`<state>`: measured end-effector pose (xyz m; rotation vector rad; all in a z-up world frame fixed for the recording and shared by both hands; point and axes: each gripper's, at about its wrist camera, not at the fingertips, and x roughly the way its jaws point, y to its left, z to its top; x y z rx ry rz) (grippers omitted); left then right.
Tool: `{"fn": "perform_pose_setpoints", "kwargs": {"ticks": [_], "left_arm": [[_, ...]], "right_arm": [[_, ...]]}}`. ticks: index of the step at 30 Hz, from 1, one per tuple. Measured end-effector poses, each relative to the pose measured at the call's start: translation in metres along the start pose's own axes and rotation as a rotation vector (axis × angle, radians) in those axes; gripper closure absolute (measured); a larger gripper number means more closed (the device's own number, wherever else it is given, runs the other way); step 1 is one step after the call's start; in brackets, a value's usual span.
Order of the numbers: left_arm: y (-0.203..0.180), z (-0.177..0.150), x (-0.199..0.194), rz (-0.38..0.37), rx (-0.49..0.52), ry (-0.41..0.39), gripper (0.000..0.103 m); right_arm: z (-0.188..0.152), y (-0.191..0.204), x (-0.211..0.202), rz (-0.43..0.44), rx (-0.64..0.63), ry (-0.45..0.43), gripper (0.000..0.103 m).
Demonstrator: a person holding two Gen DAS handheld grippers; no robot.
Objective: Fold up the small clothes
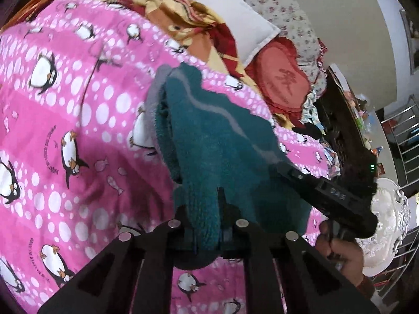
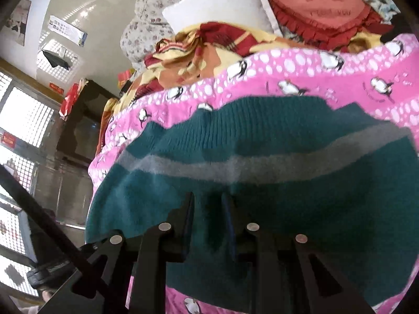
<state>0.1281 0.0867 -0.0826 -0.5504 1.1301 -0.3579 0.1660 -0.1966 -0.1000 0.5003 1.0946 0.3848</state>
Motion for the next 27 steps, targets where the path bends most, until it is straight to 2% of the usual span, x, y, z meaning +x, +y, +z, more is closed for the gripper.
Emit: {"fn": "perform_pose_setpoints", "kwargs": {"ticks": [2,5,8,11,13,15,16,18,19,20,21,22,24,27], "left_arm": [[-0.010,0.004,-0.003,-0.007,0.019,-0.005,0.093],[-0.030,0.011,-0.010,-0.007,0.065,-0.008,0.093],[-0.050,0.018,-0.017,-0.008,0.108,-0.009,0.094],[-0.078,0.023,-0.020,-0.001,0.182,-0.013,0.094],[-0.100,0.024,-0.018,0.005,0.234,-0.008,0.094],[-0.117,0.022,-0.016,0.009,0.279,0.001,0.094],[-0.123,0.021,-0.013,0.013,0.294,0.005,0.094],[-0.139,0.017,-0.006,0.019,0.331,0.017,0.094],[-0.148,0.014,-0.003,0.012,0.351,0.024,0.094],[-0.158,0.011,0.001,0.004,0.376,0.031,0.094],[-0.166,0.008,0.004,-0.002,0.397,0.034,0.094],[-0.176,0.003,0.008,-0.013,0.421,0.038,0.095],[-0.193,-0.008,0.019,-0.053,0.455,0.064,0.095],[-0.218,-0.036,0.047,-0.060,0.538,0.111,0.097]], "right_arm": [[0.000,-0.009,0.002,0.012,0.033,-0.004,0.079],[-0.005,-0.026,0.024,0.048,0.103,0.035,0.080],[0.001,-0.029,0.020,0.081,0.139,0.046,0.082],[0.018,-0.032,0.002,0.182,0.199,-0.046,0.079],[0.030,-0.035,0.005,0.182,0.211,-0.057,0.079],[0.042,-0.047,0.037,0.172,0.249,0.041,0.079],[0.043,-0.053,0.052,0.175,0.275,0.088,0.085],[0.045,-0.064,0.058,0.205,0.314,0.094,0.094],[0.048,-0.065,0.052,0.215,0.315,0.092,0.093],[0.049,-0.068,0.035,0.219,0.302,0.056,0.093],[0.047,-0.071,0.019,0.209,0.289,0.021,0.088],[0.044,-0.076,0.007,0.200,0.289,-0.001,0.076],[0.031,-0.098,-0.021,0.232,0.339,-0.021,0.061],[0.010,-0.129,-0.051,0.273,0.399,-0.050,0.059]]}}
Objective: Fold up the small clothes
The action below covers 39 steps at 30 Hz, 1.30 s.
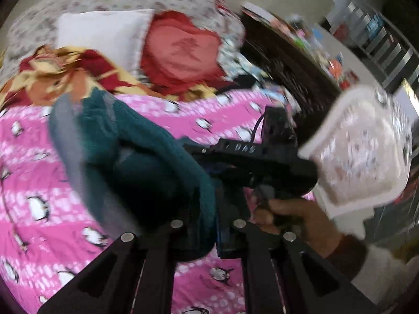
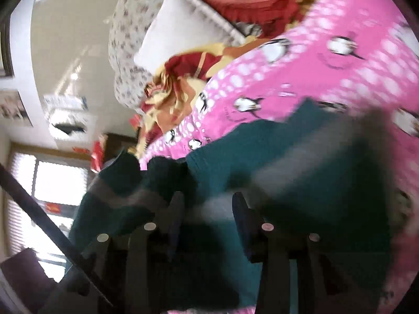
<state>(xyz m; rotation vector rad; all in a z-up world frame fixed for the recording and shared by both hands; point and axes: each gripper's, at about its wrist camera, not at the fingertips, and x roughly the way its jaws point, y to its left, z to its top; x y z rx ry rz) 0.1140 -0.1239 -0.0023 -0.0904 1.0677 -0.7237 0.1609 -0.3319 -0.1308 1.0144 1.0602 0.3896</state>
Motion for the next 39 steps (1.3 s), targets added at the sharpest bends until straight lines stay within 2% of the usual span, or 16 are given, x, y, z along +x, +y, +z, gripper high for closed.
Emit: {"fn": "perform_pose_setpoints", "kwargs": {"ticks": [3,5,8,10,12,15,16,19,20,22,24,26,29,32,35,39], "left_arm": [[-0.009,-0.013,0.034,-0.040,-0.010,0.052,0.098],[-0.007,-0.026,0.057,-0.024,-0.032,0.090,0.098],[-0.001,-0.037,0.050,-0.041,-0.060,0.068,0.098],[0.004,-0.039,0.044,-0.041,-0.068,0.064,0.098],[0.011,-0.041,0.040,-0.055,-0.079,0.079,0.098],[0.013,-0.040,0.033,-0.059,-0.082,0.076,0.097],[0.012,-0.040,0.030,-0.055,-0.077,0.072,0.092],[0.007,-0.040,0.022,-0.054,-0.069,0.068,0.057],[0.006,-0.038,0.019,-0.051,-0.071,0.069,0.055],[0.004,-0.034,0.005,-0.058,-0.071,0.053,0.054],[0.007,-0.027,-0.018,-0.045,-0.074,0.006,0.045],[0.019,-0.021,-0.042,-0.033,-0.097,-0.049,0.027],[0.049,-0.010,-0.060,0.010,-0.154,-0.101,0.022],[0.082,-0.007,-0.054,0.073,-0.221,-0.093,0.022],[0.108,-0.010,-0.039,0.068,-0.298,-0.057,0.022],[0.117,-0.025,-0.032,0.077,-0.296,-0.035,0.022]], "right_arm": [[-0.008,-0.024,-0.028,0.064,0.075,-0.031,0.058],[-0.011,-0.033,-0.040,0.105,0.111,-0.056,0.054],[-0.010,-0.024,-0.045,0.138,0.065,-0.055,0.049],[-0.009,-0.017,-0.036,0.143,0.062,-0.034,0.039],[-0.008,-0.011,-0.024,0.157,0.078,-0.013,0.038],[-0.007,0.009,-0.020,0.075,0.016,-0.029,0.038],[-0.005,0.014,-0.019,0.058,-0.005,-0.038,0.038],[0.000,0.025,-0.008,0.046,-0.029,-0.005,0.036],[0.003,0.029,0.000,0.010,-0.053,0.017,0.036],[0.008,0.036,0.013,-0.123,-0.124,0.042,0.036],[0.009,0.038,0.009,-0.202,-0.149,0.026,0.036],[0.010,0.044,-0.012,-0.193,-0.163,-0.054,0.036],[0.016,0.064,-0.025,-0.132,-0.203,-0.083,0.033],[0.022,0.093,0.003,-0.077,-0.283,0.018,0.023],[0.019,0.107,0.048,-0.081,-0.304,0.125,0.021],[0.013,0.119,0.092,-0.096,-0.326,0.203,0.018]]}}
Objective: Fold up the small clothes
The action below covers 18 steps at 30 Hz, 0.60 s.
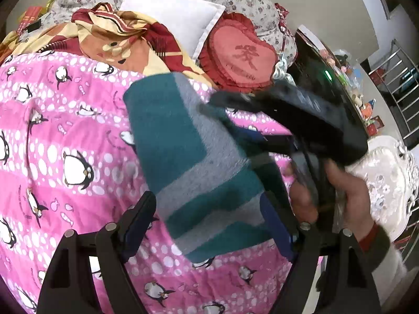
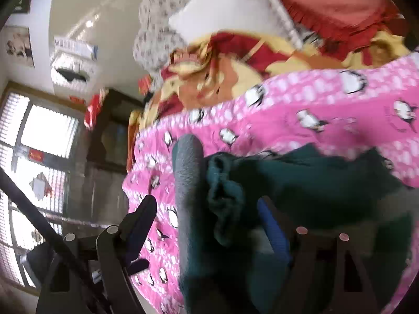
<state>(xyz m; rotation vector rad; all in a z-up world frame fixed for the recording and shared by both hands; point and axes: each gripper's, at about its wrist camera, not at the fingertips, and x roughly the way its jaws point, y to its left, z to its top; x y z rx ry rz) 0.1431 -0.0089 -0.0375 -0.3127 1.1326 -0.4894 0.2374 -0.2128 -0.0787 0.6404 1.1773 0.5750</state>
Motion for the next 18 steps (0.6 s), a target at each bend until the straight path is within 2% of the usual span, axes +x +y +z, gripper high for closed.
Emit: {"fn": "perform_pose_setpoints", "kwargs": {"ticks": [3,4,5,6,7,10,13,15,18], "left_arm": [[0.000,-0.009,-0.001,0.028,0.045,0.007,0.022],[0.000,-0.011,0.000,0.035,0.053,0.012,0.022],[0.002,-0.012,0.001,0.040,0.058,0.020,0.022],[0.003,-0.012,0.001,0.047,0.057,0.024,0.022],[0.004,-0.012,0.000,0.051,0.055,0.024,0.022],[0.006,-0.007,-0.008,0.040,0.043,0.000,0.022],[0.001,0.002,-0.013,0.006,0.032,-0.032,0.022],[-0.005,0.006,-0.008,-0.009,0.036,-0.034,0.022],[-0.023,0.005,0.012,-0.018,0.067,-0.009,0.022]], "right_arm": [[0.005,0.015,0.026,-0.040,-0.037,0.056,0.015],[0.006,0.019,0.032,-0.054,-0.057,0.069,0.017],[0.007,0.022,0.039,-0.062,-0.071,0.067,0.023],[0.007,0.023,0.040,-0.073,-0.080,0.060,0.062],[0.004,0.024,0.038,-0.087,-0.089,0.046,0.084],[-0.008,0.024,0.010,-0.065,-0.098,-0.020,0.085],[-0.025,0.010,-0.045,0.001,-0.019,-0.142,0.085],[-0.042,-0.012,-0.085,0.010,0.057,-0.226,0.085],[-0.065,-0.046,-0.117,-0.026,0.129,-0.274,0.085]]}}
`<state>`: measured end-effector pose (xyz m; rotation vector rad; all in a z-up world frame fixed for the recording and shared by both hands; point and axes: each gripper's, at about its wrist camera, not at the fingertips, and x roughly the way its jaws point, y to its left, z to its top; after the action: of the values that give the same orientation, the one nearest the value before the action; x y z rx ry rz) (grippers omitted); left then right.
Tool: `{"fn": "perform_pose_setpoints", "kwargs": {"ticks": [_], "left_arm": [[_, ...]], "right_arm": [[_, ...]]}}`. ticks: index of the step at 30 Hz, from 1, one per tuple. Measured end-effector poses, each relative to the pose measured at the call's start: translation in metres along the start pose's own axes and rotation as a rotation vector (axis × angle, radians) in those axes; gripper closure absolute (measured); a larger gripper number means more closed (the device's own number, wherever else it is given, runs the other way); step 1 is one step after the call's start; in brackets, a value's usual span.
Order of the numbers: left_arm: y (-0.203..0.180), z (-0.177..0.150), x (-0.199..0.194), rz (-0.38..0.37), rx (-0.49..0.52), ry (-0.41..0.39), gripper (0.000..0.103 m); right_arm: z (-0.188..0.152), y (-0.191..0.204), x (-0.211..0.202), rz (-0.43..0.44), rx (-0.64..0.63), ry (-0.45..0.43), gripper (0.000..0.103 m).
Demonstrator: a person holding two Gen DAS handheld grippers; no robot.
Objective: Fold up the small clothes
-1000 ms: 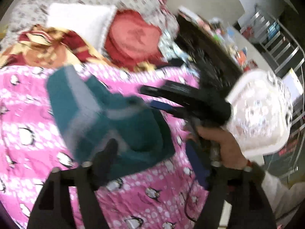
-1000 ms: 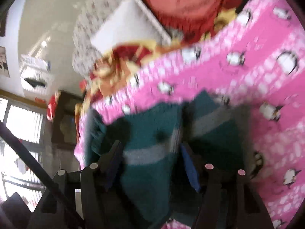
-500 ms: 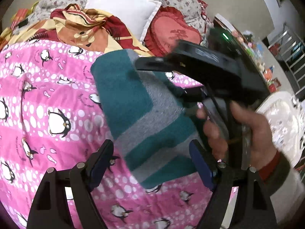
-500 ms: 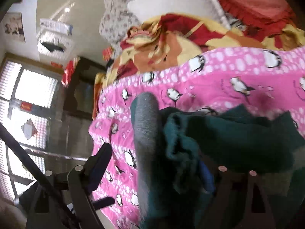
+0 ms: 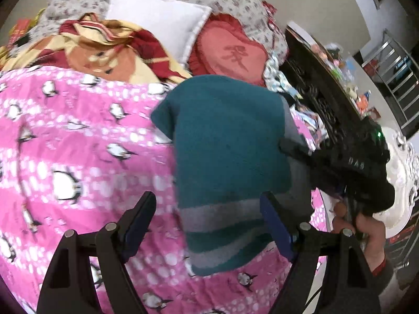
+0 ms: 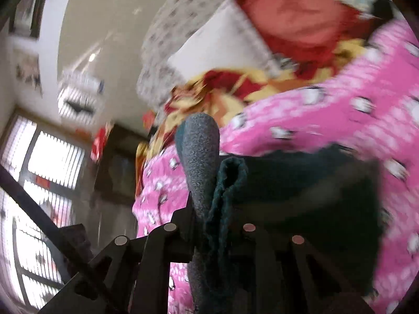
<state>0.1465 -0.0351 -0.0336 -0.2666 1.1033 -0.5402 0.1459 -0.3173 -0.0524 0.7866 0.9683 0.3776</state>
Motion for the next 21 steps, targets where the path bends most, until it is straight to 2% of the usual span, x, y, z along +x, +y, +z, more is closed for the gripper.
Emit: {"fn": "perform_pose_setpoints", "kwargs": {"ticks": [3,4,6,9,11,12,13,19,21], "left_arm": [[-0.016,-0.010,0.038,0.018,0.037,0.068,0.022],[-0.018,-0.013,0.047,0.025,0.041,0.089,0.022],[-0.022,-0.023,0.069,0.057,0.046,0.157,0.022],[-0.023,-0.032,0.074,0.083,0.050,0.170,0.022],[-0.019,-0.034,0.074,0.084,0.040,0.178,0.022],[-0.017,-0.035,0.075,0.084,0.035,0.180,0.022],[-0.015,-0.035,0.075,0.084,0.033,0.182,0.022],[-0.016,-0.038,0.079,0.104,0.050,0.189,0.022],[-0.016,-0.039,0.079,0.101,0.049,0.198,0.022]], "right_arm": [[-0.005,-0.036,0.013,-0.115,0.046,0.050,0.085],[-0.006,-0.048,0.024,-0.134,0.063,0.077,0.085],[-0.007,-0.056,0.030,-0.151,0.075,0.075,0.082],[-0.006,-0.047,0.008,-0.167,0.052,-0.004,0.068],[-0.004,-0.043,-0.003,-0.153,0.041,-0.031,0.048],[-0.002,-0.044,-0.003,-0.142,0.042,-0.027,0.030],[0.002,-0.046,0.001,-0.148,0.044,-0.011,0.027],[0.013,-0.055,0.046,-0.122,0.067,0.124,0.027],[0.018,-0.048,0.049,-0.203,-0.003,0.104,0.028]]}}
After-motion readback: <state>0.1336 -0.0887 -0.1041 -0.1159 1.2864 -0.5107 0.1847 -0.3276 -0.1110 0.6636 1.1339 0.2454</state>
